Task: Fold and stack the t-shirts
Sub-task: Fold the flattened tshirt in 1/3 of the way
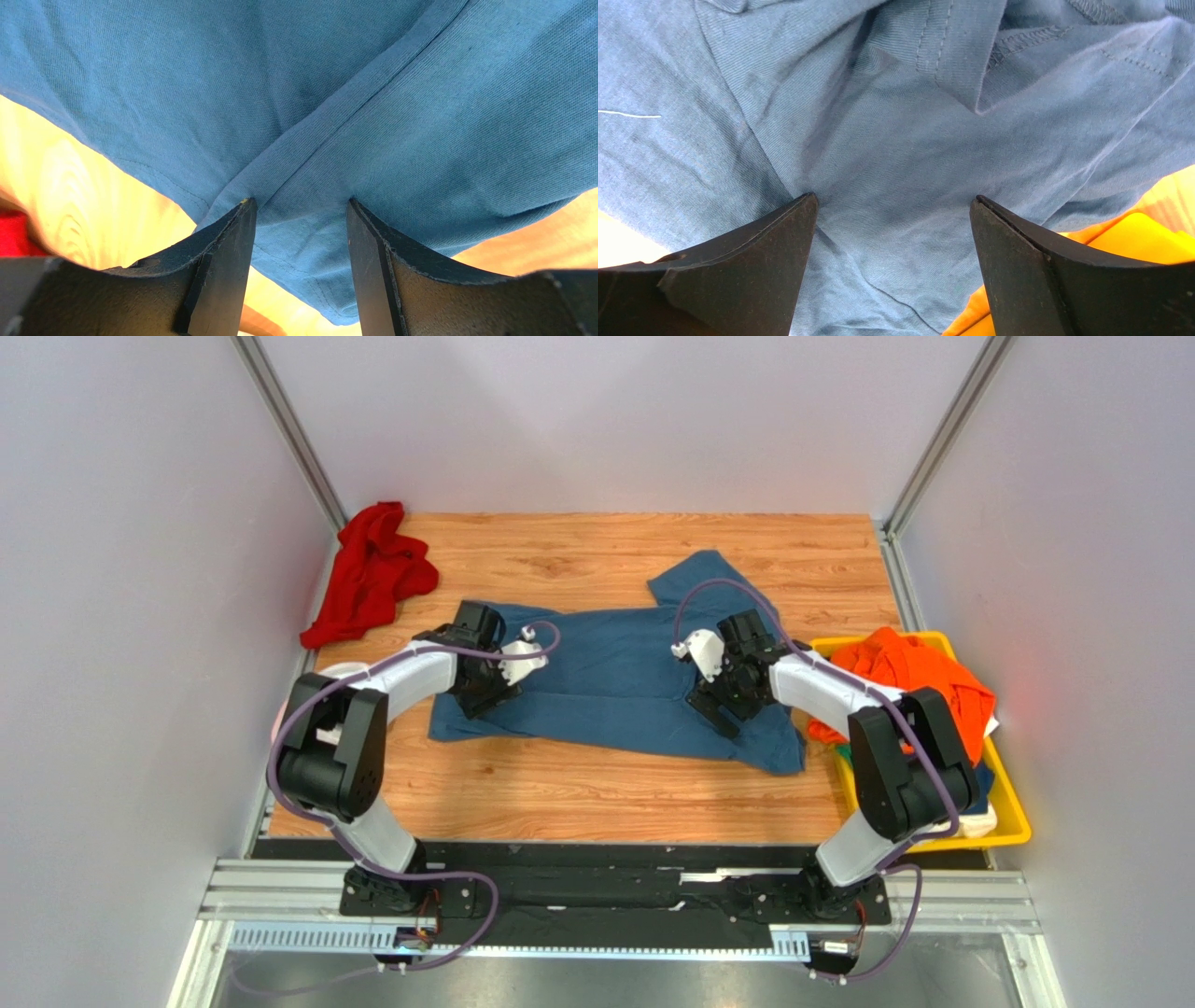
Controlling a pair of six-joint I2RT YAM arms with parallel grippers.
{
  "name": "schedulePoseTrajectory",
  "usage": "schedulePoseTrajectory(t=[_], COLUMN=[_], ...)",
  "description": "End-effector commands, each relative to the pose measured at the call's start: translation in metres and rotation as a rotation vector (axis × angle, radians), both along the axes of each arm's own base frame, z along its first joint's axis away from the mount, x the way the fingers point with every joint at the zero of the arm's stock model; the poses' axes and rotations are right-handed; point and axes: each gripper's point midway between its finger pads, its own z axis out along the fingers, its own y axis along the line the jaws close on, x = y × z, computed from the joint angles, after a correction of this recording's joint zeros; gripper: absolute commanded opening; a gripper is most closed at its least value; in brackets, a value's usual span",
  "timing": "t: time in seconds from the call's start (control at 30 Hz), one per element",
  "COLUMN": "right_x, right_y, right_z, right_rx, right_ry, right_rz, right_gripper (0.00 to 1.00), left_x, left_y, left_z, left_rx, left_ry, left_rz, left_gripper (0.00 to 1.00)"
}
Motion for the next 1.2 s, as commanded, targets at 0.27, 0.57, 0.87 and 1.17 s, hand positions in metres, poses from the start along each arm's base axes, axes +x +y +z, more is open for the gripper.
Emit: schedulePoseTrajectory(t=[0.27, 0.57, 0.87, 1.17], right_x=[-0.071, -0.087, -0.080, -0.048], right_y=[0.007, 0.005, 0.006, 0.015], right_z=[-0.015, -0.011, 0.008, 0.076], right_rx=[-0.019, -0.023, -0.003, 0.039], right_ry=[0.166, 0.173, 0.120, -0.056], right_rz=[0.035, 0.042, 0.026, -0.004], right_gripper=[0.87, 0.88, 0.89, 0.90], left_x=[-0.044, -0.059, -0.069, -0.047], left_y=[0.007, 0.008, 0.009, -0.008], left_z=[-0.003, -0.005, 0.007, 0.068], left_rx=[0.000, -0.001, -0.015, -0.120], left_ry=[0.078, 0.095, 0.066, -0.081], left_rz=[0.010, 0.014, 0.018, 0.010], left_gripper=[0.60, 0.60, 0.60, 0.63])
